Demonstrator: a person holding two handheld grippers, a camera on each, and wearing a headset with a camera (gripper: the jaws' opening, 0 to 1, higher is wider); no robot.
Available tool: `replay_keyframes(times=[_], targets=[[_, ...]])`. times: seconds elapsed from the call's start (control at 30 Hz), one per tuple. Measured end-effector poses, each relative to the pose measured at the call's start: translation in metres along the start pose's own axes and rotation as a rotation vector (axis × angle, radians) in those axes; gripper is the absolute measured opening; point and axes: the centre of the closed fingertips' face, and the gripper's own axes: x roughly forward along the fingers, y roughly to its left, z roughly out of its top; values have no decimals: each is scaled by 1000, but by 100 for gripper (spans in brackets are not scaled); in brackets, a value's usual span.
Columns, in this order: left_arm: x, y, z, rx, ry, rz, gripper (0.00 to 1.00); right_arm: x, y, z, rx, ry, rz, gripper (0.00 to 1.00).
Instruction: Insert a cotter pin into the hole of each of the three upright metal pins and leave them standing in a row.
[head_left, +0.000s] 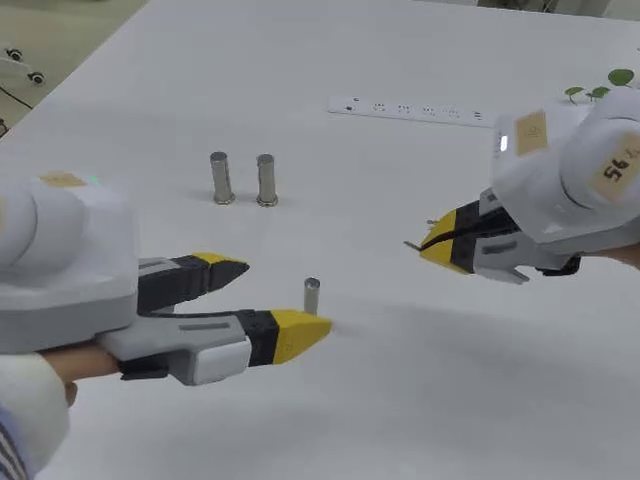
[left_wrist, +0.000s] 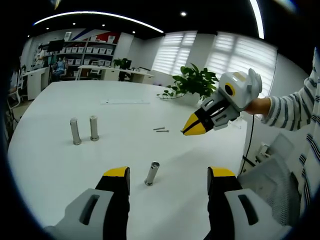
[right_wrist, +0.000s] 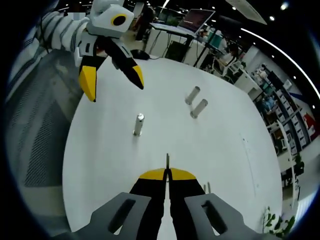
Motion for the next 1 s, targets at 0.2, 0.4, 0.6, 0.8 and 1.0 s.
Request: replay_keyframes(times=[0.2,0.4,0.6,0.8,1.0], targets=[[12,-10,7,-36,12,-45,64,-7,5,3,-39,-23,-54,2],[26,-29,14,-106,15,-122,57,-13,12,7,-45,-55,-94,2],[40,-39,20,-100,-6,-146,60,-19,22,9,-33,-69,-117,2],[48,-49,17,-107,32,-176,55,-22,30,9,-38,-73,-134,2],[52,-66,13,-160,67,-255,36,-25,37,12,-38,-83,-140,2]])
